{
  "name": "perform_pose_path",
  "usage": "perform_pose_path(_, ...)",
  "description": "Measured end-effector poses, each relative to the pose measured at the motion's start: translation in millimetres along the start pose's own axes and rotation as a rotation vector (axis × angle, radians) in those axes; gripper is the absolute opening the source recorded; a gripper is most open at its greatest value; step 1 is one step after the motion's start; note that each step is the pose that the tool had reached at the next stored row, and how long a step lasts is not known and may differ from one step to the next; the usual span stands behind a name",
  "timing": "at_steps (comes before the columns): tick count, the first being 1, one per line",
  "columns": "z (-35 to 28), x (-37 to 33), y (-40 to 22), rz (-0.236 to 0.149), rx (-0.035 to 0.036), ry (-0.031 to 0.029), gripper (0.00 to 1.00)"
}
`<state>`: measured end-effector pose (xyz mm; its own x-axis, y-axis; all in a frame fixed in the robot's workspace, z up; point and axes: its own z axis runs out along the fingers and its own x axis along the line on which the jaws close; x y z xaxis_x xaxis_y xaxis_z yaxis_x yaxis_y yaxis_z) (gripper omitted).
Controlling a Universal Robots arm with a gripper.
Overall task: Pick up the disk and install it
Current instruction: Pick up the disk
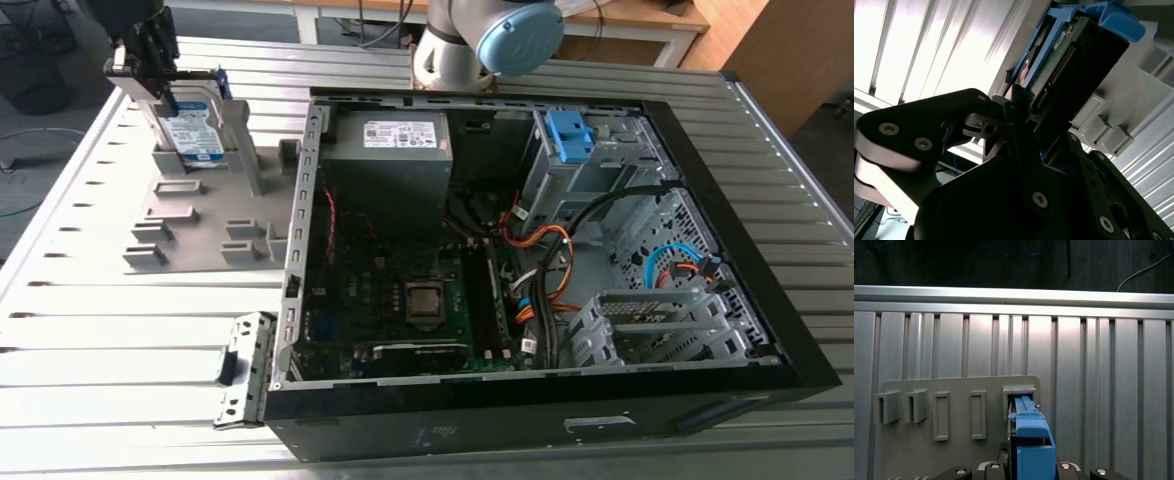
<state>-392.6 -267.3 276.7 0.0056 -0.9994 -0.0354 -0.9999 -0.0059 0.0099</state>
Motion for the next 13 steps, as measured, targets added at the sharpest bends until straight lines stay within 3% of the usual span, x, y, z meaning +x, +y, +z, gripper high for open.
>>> perform_pose_path(13, -3.6, -0.1, 0.0, 0.0, 0.0005, -0.0007, 0.36)
